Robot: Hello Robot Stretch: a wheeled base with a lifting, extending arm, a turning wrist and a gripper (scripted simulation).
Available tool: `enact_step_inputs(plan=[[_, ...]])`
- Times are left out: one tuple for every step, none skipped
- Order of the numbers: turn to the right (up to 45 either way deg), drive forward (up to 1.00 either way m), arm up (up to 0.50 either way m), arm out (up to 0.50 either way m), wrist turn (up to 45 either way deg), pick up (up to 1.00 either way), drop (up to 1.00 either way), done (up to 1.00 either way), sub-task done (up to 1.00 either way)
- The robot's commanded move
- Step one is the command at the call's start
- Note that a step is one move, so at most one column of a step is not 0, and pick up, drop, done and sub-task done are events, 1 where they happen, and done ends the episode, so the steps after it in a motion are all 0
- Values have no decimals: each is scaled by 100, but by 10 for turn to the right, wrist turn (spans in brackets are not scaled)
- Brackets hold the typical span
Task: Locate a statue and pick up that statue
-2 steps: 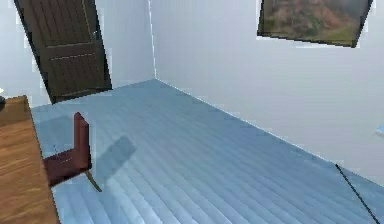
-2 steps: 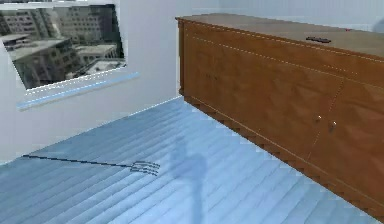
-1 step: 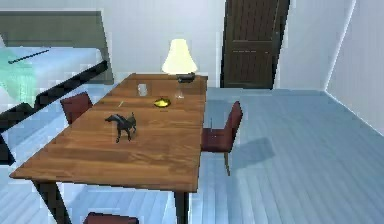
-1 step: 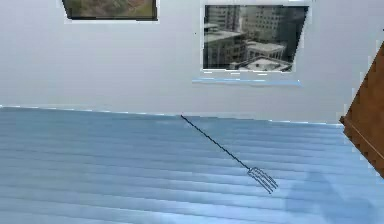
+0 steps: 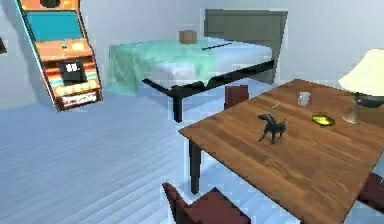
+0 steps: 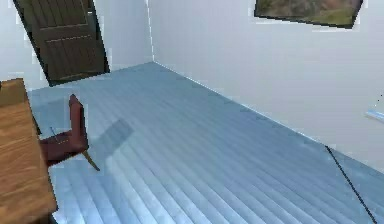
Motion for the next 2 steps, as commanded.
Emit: enact_step_inputs(plan=[[-450,0,0,0,0,0,0,0,0],[-180,0,0,0,0,0,0,0,0]])
